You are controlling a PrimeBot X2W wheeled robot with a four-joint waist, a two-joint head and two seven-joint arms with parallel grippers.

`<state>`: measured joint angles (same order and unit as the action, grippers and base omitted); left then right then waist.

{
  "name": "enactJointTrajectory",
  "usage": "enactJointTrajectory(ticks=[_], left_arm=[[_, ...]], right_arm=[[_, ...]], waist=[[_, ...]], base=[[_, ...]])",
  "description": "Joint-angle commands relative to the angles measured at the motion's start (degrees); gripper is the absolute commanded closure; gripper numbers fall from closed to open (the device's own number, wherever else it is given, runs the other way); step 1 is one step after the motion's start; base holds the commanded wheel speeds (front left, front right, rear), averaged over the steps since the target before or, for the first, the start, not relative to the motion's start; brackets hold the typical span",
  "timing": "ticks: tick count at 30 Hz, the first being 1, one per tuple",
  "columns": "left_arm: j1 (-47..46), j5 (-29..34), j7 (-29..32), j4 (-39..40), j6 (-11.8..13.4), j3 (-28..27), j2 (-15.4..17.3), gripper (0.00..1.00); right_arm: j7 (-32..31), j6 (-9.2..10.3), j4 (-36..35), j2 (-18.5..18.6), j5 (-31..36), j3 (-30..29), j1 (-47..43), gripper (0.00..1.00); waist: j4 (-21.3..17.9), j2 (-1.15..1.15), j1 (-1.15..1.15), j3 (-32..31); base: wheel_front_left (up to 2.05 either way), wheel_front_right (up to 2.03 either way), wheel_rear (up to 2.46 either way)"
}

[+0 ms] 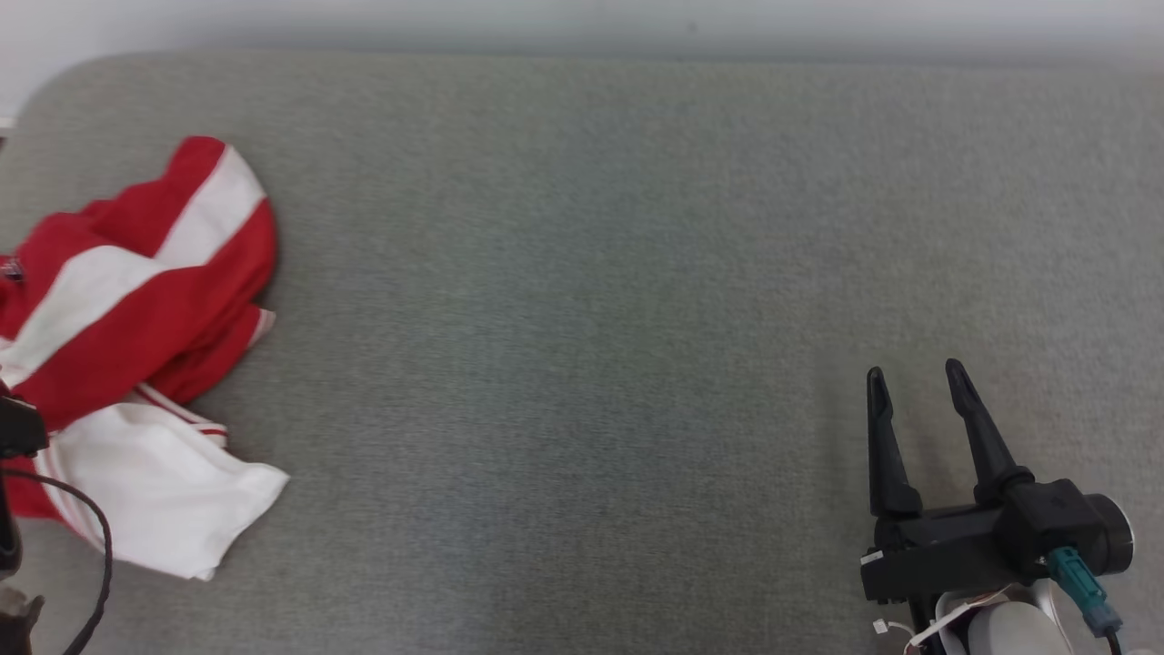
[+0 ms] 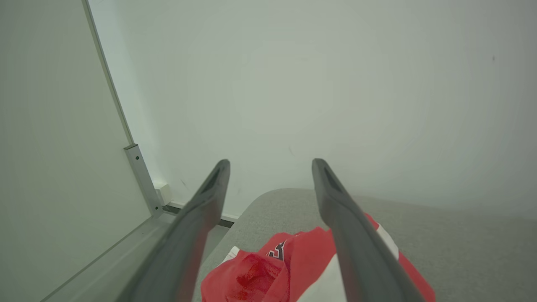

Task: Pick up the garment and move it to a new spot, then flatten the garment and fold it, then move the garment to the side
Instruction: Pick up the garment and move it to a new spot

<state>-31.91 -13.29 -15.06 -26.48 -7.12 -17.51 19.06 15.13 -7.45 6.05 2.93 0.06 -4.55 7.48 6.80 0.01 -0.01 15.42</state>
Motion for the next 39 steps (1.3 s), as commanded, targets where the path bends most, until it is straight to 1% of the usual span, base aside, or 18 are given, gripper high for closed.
enactJointTrajectory(ticks=[1, 10, 15, 18, 20, 21, 22, 23, 25, 28, 31, 33, 39], left_arm=[[-0.6, -0.3, 0.0, -1.1, -0.2, 0.3, 0.4, 0.00], [-5.2, -5.3, 4.5, -14.0, -0.3, 4.8, 4.8, 0.00], [-6.9, -8.3, 10.6, -20.8, -0.3, 6.7, 6.6, 0.00], [-7.9, -8.9, 14.2, -23.4, -0.2, 9.0, 7.5, 0.00], [-8.5, -8.7, 17.2, -25.3, -0.2, 10.3, 8.3, 0.00], [-9.3, -9.0, 19.9, -26.9, -0.2, 11.5, 8.6, 0.00], [-9.8, -8.5, 20.1, -27.1, -0.2, 12.2, 9.1, 0.32], [-10.5, -8.3, 19.9, -27.4, -0.2, 12.4, 9.6, 1.00], [-11.1, -7.7, 20.3, -28.4, 0.2, 13.0, 10.0, 1.00], [-12.7, -7.1, 19.0, -28.9, 1.1, 13.3, 10.6, 1.00], [-13.8, -6.8, 15.7, -28.4, 2.1, 13.2, 11.2, 1.00], [-14.6, -6.6, 13.1, -27.6, 2.3, 13.2, 11.4, 1.00], [-17.5, -5.9, 6.2, -22.8, 1.8, 13.9, 12.5, 1.00]], right_arm=[[0.0, -0.07, -0.2, -0.1, 0.3, 0.1, 0.6, 0.00], [0.0, -0.07, -0.9, 0.2, 1.0, -0.2, 1.3, 0.00], [0.0, -0.07, -0.9, 0.3, 1.0, 0.1, 1.4, 0.00], [0.0, -0.07, -0.9, 0.4, 0.9, 0.1, 1.2, 0.00], [0.0, -0.07, -0.9, 0.4, 0.9, 0.2, 0.9, 0.00], [0.0, -0.07, -0.7, 0.4, 1.0, 0.3, 0.8, 0.00], [0.0, -0.07, -0.5, 0.4, 1.0, 0.3, 0.8, 0.00], [0.0, -0.07, -0.4, 0.4, 1.1, 0.4, 0.9, 0.00], [0.0, -0.07, -0.3, 0.4, 1.1, 0.5, 0.9, 0.00], [0.0, -0.07, -0.1, 0.4, 1.0, 0.4, 0.6, 0.00], [0.0, -0.07, 0.1, 0.3, 0.7, 0.1, 0.2, 0.00], [0.0, -0.07, 0.2, 0.3, 0.5, 0.1, -0.1, 0.00], [0.0, -0.07, 0.7, 0.1, -0.2, 0.4, -1.1, 0.00]], waist=[[-4.4, -0.01, 0.01, 4.6], [-5.7, -0.01, 0.01, 6.5], [-6.3, -0.01, 0.01, 6.5], [-6.6, -0.01, 0.01, 6.4], [-6.7, -0.01, 0.01, 6.2], [-6.9, -0.01, 0.01, 5.9], [-6.9, -0.01, 0.01, 5.8], [-7.0, -0.01, 0.01, 5.6], [-7.2, -0.01, 0.01, 5.2], [-7.4, -0.01, 0.01, 4.2], [-7.5, -0.01, 0.01, 3.0], [-7.5, -0.01, 0.01, 2.1], [-7.0, -0.01, 0.01, -0.4]], base=[[0.00, 0.00, 0.00], [0.00, 0.00, 0.00], [0.00, 0.00, 0.00], [0.00, 0.00, 0.00], [0.00, 0.00, 0.00], [0.00, 0.00, 0.00], [0.00, 0.00, 0.00], [0.00, 0.00, 0.00], [0.00, 0.00, 0.00], [0.00, 0.00, 0.00], [0.00, 0.00, 0.00], [0.00, 0.00, 0.00], [0.00, 0.00, 0.00]])
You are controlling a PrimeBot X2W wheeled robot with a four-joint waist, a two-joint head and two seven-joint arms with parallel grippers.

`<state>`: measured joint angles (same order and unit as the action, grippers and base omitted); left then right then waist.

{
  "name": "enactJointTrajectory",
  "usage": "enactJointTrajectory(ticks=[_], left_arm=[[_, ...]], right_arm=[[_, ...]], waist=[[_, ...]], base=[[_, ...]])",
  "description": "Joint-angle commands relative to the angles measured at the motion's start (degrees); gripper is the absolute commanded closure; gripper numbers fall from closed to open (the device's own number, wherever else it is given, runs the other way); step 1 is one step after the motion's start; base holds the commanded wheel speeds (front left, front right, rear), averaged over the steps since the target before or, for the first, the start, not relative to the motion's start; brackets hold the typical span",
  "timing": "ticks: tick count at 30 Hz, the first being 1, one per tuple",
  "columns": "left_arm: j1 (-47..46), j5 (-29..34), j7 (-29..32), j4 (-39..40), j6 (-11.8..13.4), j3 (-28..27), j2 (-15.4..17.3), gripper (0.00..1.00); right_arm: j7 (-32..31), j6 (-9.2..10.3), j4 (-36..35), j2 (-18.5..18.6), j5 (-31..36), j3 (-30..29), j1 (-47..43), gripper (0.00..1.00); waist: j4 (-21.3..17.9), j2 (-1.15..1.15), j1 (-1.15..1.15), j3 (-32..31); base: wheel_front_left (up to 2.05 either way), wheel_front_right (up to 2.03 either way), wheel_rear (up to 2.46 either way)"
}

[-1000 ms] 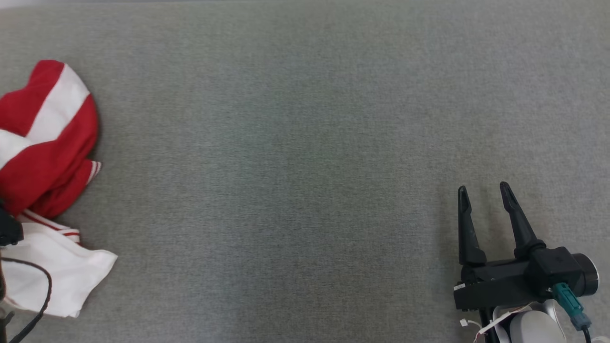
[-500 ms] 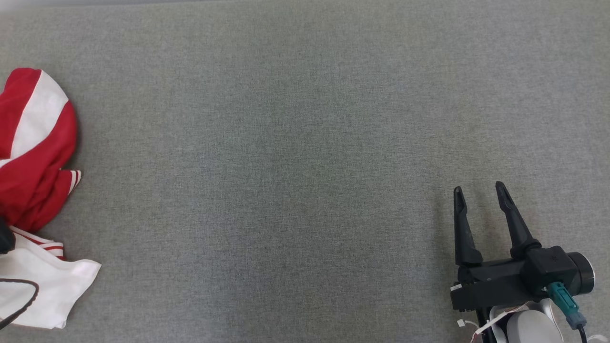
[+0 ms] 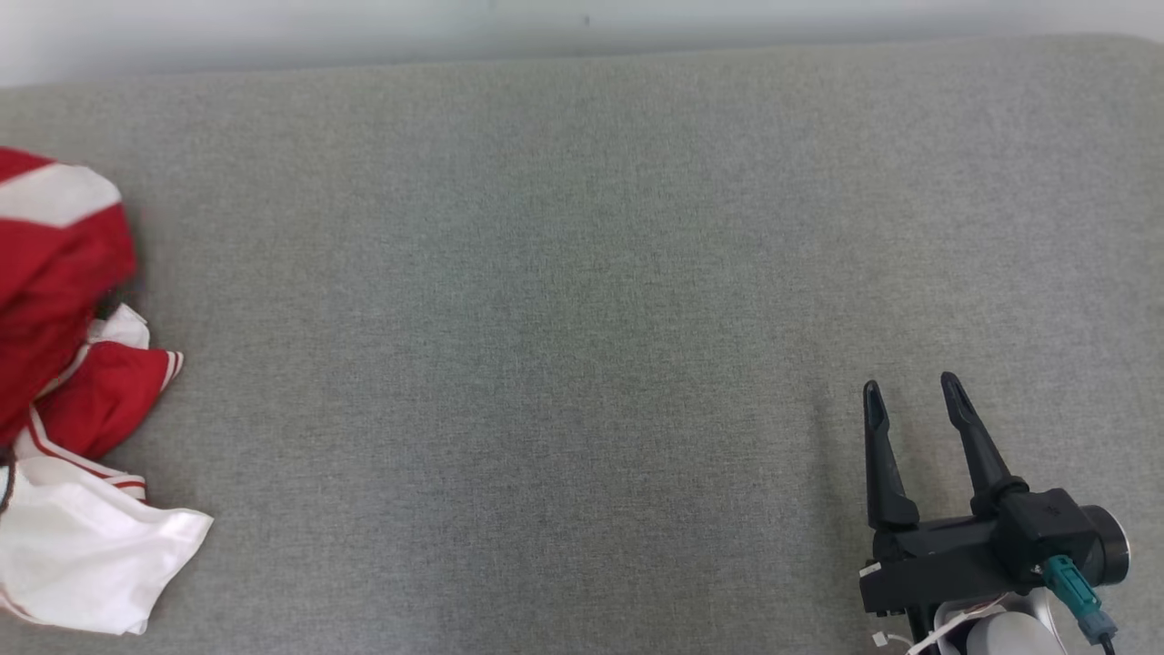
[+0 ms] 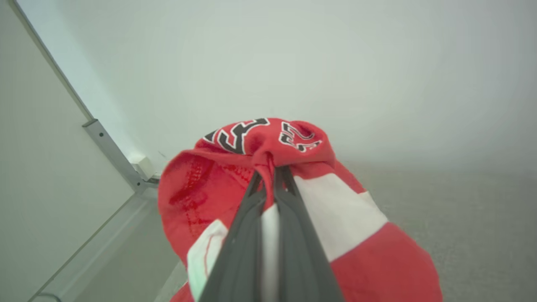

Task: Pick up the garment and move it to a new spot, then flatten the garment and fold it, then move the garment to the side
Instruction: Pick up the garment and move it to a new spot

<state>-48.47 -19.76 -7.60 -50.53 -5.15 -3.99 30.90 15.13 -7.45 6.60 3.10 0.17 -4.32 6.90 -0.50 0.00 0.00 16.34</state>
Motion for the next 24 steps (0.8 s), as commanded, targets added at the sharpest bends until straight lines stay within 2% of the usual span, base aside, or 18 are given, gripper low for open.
enactJointTrajectory(ticks=[1, 5, 11, 18, 24], left_arm=[[-1.6, 1.0, -2.0, 2.3, -0.3, 0.8, 0.9, 1.00], [-3.5, 1.0, -3.0, 6.4, -0.7, 1.6, 0.6, 1.00], [-6.2, 3.3, -1.6, 17.7, -1.3, 6.1, -0.4, 1.00], [-7.8, 3.2, 2.8, 30.3, -1.3, 9.9, -2.9, 1.00], [-8.2, 1.6, 5.3, 37.0, -1.4, 13.3, -7.2, 1.00]], right_arm=[[0.0, -0.07, 0.3, -0.1, -0.5, 0.1, -0.7, 0.00], [0.0, -0.07, 0.7, -0.2, -1.1, 0.4, -1.1, 0.00], [0.0, -0.07, 1.5, -0.3, -3.8, 1.1, -1.4, 0.00], [0.0, -0.07, 2.1, -0.3, -6.1, 1.6, -1.9, 0.00], [0.0, -0.07, 2.4, -0.3, -7.4, 1.1, -2.2, 0.00]], waist=[[0.4, 0.00, 0.00, -1.7], [0.2, 0.00, 0.00, -2.9], [-1.4, 0.00, 0.00, -4.9], [-6.1, 0.00, 0.00, -6.2], [-10.7, 0.00, 0.00, -6.4]], base=[[0.00, 0.00, 0.00], [0.00, 0.00, 0.00], [0.00, 0.00, 0.00], [0.00, 0.00, 0.00], [0.00, 0.00, 0.00]])
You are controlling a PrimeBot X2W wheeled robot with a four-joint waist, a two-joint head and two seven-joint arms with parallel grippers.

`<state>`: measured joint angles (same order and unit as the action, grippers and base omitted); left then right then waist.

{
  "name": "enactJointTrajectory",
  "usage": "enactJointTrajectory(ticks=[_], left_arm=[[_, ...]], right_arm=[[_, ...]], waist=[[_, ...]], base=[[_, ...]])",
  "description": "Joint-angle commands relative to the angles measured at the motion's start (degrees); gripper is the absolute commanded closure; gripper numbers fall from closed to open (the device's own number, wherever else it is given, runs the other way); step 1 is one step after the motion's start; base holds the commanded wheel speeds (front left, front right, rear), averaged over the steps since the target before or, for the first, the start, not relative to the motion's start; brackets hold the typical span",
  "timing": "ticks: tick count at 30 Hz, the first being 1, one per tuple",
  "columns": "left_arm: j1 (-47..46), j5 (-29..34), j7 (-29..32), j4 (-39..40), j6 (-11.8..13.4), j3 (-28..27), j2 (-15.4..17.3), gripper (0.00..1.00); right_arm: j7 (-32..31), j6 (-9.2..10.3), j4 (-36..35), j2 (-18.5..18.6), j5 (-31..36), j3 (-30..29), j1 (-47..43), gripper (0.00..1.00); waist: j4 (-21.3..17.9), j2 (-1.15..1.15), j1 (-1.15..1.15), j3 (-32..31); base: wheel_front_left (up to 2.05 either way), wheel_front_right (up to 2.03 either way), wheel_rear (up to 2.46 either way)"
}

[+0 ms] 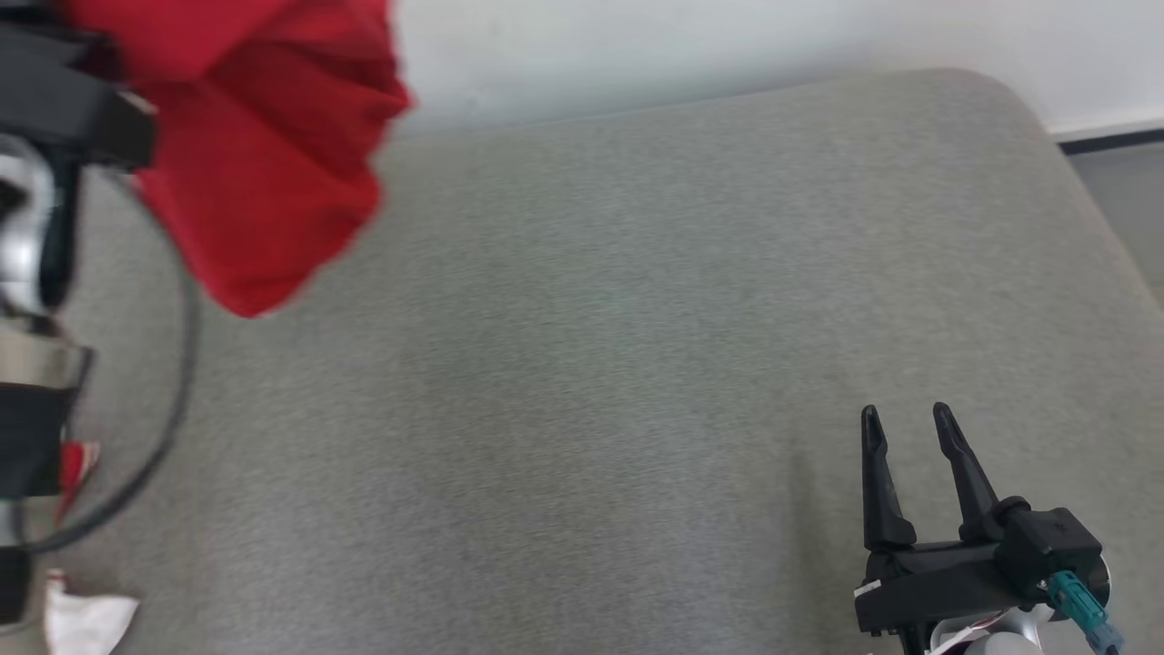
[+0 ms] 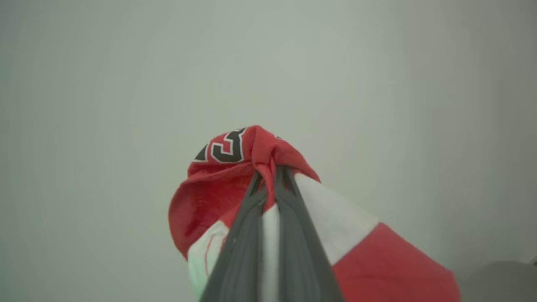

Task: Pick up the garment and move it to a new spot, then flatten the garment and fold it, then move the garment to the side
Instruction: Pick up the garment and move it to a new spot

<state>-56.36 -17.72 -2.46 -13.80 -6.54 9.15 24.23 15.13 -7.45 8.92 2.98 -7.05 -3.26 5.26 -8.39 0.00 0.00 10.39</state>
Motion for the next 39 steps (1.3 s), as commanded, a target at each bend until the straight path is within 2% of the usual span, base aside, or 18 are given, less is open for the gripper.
enactJointTrajectory(ticks=[1, 7, 12, 18, 22, 28, 29, 30, 35, 39], left_arm=[[-0.3, -0.7, 0.7, 1.1, 0.0, 0.9, -1.4, 1.00], [1.6, -1.5, 2.0, 4.3, 0.5, 5.2, -6.8, 1.00], [6.6, -2.5, 0.9, 3.9, 1.6, 7.1, -10.1, 1.00], [15.8, -3.5, -1.5, -1.1, 1.9, 9.7, -12.4, 1.00], [21.4, -4.9, -3.6, -7.2, 1.8, 11.1, -14.3, 1.00], [24.9, -5.2, -5.7, -15.2, 0.9, 13.7, -16.1, 1.00], [24.9, -5.2, -6.4, -16.1, 0.7, 14.0, -16.5, 0.46], [24.7, -5.5, -7.3, -16.8, 0.6, 14.2, -16.9, 0.00], [23.0, -5.6, -11.0, -15.6, 0.5, 13.9, -17.7, 0.00], [24.1, -5.0, -12.2, -12.0, 2.0, 12.2, -16.9, 0.00]], right_arm=[[0.0, -0.07, 0.1, -0.2, -0.4, 0.0, -0.5, 0.00], [0.0, -0.07, 0.2, -0.2, -1.8, 0.4, -0.4, 0.00], [0.0, -0.07, 0.2, -0.2, -2.3, 0.6, -0.1, 0.00], [0.0, -0.07, 0.0, -0.2, -2.2, 0.5, 0.7, 0.00], [0.0, -0.07, 0.2, -0.2, -2.1, 0.9, 1.4, 0.00], [0.0, -0.07, 0.3, -0.2, -2.1, 1.8, 1.5, 0.00], [0.0, -0.07, 0.1, -0.2, -2.0, 1.9, 1.4, 0.00], [0.0, -0.07, 0.0, -0.2, -1.8, 1.7, 1.3, 0.00], [0.0, -0.07, -0.2, -0.2, -1.1, 0.9, -0.2, 0.00], [0.0, -0.07, -0.5, -0.2, -0.9, 0.2, -1.4, 0.00]], waist=[[-3.6, 0.00, 0.00, -0.4], [-7.0, 0.00, 0.00, 0.8], [-8.5, 0.00, 0.00, 2.1], [-8.5, 0.00, 0.00, 3.4], [-7.9, 0.00, 0.00, 3.7], [-6.7, 0.00, 0.00, 3.1], [-6.5, 0.00, 0.00, 2.9], [-6.1, 0.00, 0.00, 2.6], [-4.1, 0.00, 0.00, 0.1], [-2.3, 0.00, 0.00, -1.9]], base=[[0.00, 0.00, 0.00], [0.00, 0.00, 0.00], [0.00, 0.00, 0.00], [0.00, 0.00, 0.00], [0.00, 0.00, 0.00], [0.00, 0.00, 0.00], [0.00, 0.00, 0.00], [0.00, 0.00, 0.00], [0.00, 0.00, 0.00], [0.00, 0.00, 0.00]])
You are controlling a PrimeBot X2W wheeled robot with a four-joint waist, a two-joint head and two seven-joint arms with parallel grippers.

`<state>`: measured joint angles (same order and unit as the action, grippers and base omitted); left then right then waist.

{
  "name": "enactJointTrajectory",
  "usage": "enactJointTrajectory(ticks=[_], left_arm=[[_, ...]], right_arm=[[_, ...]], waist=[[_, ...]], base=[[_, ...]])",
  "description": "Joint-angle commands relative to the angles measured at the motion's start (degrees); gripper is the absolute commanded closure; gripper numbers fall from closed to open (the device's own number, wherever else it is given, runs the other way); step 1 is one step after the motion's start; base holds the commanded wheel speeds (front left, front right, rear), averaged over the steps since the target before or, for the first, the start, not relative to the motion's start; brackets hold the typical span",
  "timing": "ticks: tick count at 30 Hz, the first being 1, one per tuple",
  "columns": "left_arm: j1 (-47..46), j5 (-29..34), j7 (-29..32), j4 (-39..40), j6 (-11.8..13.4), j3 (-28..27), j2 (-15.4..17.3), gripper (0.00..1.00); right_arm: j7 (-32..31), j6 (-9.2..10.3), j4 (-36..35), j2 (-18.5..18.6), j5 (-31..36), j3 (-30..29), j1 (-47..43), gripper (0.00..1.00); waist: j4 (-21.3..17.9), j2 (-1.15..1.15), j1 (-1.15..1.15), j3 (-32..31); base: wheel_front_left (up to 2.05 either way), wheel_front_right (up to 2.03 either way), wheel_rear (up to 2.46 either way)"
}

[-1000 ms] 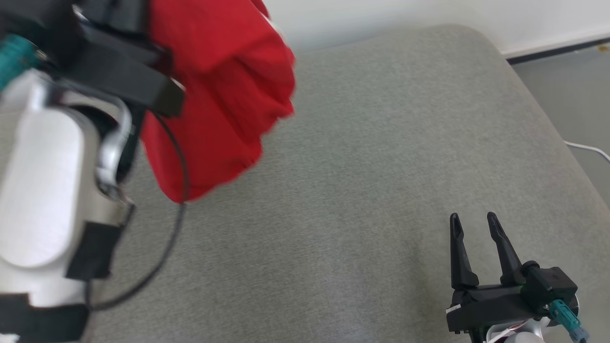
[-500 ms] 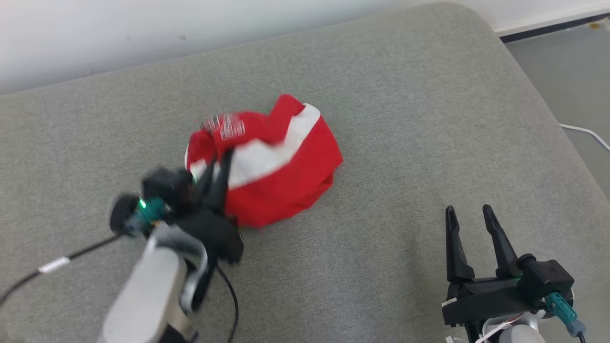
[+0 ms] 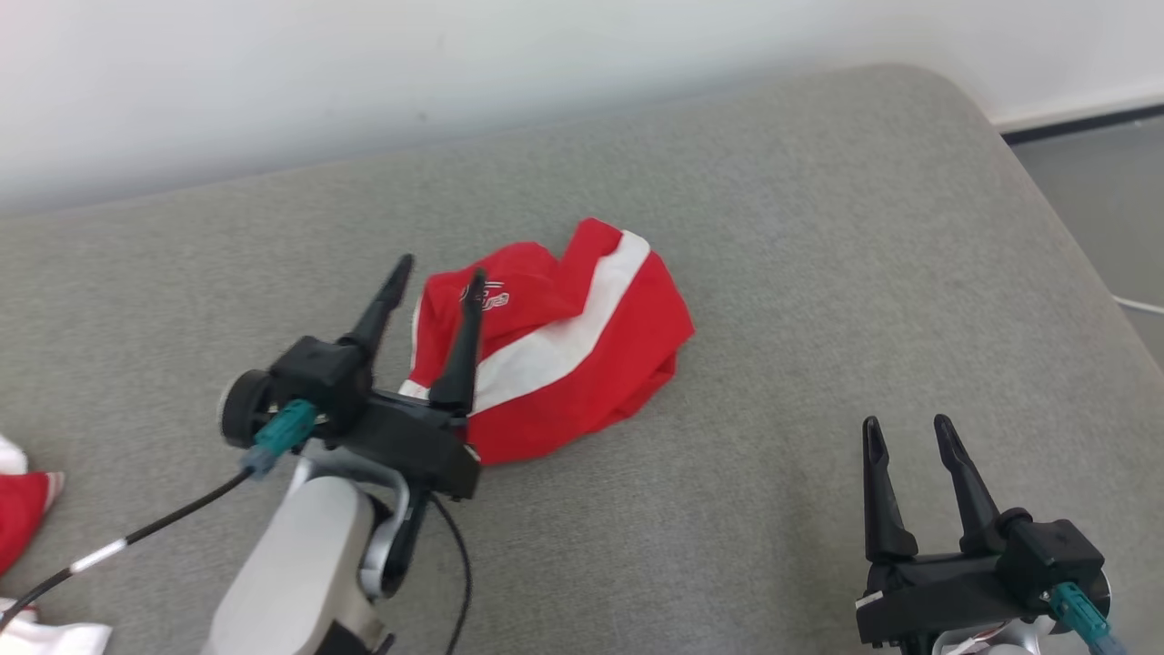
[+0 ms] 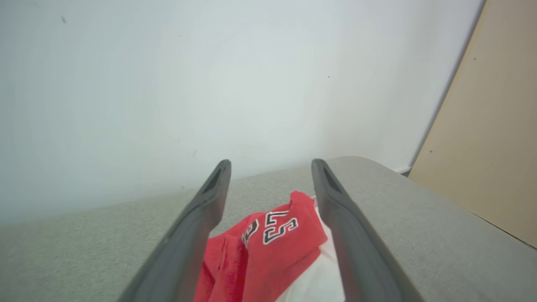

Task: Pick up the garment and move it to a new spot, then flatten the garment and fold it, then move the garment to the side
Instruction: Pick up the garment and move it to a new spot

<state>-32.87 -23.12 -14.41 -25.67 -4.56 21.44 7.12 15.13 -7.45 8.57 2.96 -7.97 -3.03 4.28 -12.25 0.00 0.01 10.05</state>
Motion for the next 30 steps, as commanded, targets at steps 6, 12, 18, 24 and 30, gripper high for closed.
enactJointTrajectory(ticks=[6, 12, 18, 24, 30], left_arm=[[4.9, 1.5, -0.8, 5.3, 2.6, -4.4, 3.2, 0.00], [13.5, 5.9, -0.8, 16.1, 5.2, -12.4, 5.8, 0.00], [21.5, 11.2, -0.8, 21.6, 7.1, -18.5, 7.1, 0.00], [28.3, 13.9, -0.8, 24.1, 6.4, -22.7, 6.4, 0.00], [32.1, 16.2, -0.8, 25.3, 5.2, -24.1, 4.9, 0.00]], right_arm=[[0.0, -0.07, -0.3, -0.1, 0.8, -0.2, -1.6, 0.00], [0.0, -0.07, -0.7, -0.1, 1.6, -0.3, -2.6, 0.00], [0.0, -0.07, -0.5, -0.1, 1.8, 0.1, -3.4, 0.00], [0.0, -0.07, -0.5, -0.1, 2.2, -0.2, -4.0, 0.00], [0.0, -0.07, -0.8, -0.1, 2.8, -0.5, -4.3, 0.00]], waist=[[4.5, 0.00, -0.01, -4.0], [7.8, 0.00, -0.01, -6.2], [9.2, 0.00, -0.01, -7.5], [9.9, 0.00, -0.01, -8.5], [10.4, 0.00, -0.01, -8.9]], base=[[0.00, 0.00, 0.00], [0.00, 0.00, 0.00], [0.00, 0.00, 0.00], [0.00, 0.00, 0.00], [0.00, 0.00, 0.00]])
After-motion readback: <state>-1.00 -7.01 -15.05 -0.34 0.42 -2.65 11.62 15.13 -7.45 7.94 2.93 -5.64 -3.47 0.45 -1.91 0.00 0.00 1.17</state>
